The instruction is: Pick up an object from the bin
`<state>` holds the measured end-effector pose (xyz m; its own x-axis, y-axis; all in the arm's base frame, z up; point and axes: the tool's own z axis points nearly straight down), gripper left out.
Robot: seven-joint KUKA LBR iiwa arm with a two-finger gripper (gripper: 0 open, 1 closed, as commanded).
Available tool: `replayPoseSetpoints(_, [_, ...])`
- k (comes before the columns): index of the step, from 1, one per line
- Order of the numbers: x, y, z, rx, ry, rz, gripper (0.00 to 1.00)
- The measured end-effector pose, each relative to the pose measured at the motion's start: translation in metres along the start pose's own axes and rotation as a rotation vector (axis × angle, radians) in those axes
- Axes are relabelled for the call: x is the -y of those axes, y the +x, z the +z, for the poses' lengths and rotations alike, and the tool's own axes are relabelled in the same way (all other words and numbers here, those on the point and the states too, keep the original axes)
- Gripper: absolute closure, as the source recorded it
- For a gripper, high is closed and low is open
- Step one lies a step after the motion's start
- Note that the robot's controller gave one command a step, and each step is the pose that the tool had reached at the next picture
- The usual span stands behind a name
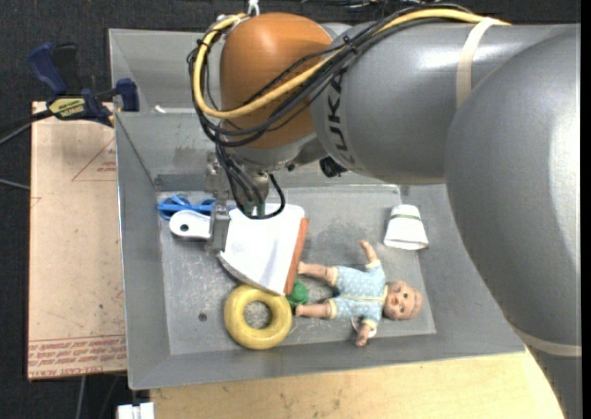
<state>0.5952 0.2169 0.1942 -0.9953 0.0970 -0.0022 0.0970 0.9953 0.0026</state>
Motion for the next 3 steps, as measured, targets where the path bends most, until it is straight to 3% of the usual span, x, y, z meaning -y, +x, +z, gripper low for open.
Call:
replayPoseSetpoints(1, [0.019, -0.012, 0.028, -0.003, 0.001, 0.189, 0.00])
replayPoseSetpoints(2, [0.016, -0.027, 0.047, 0.003, -0.001, 0.131, 0.00])
replayPoseSetpoints(3, [0.015, -0.030, 0.064, 0.007, -0.005, 0.177, 0.00])
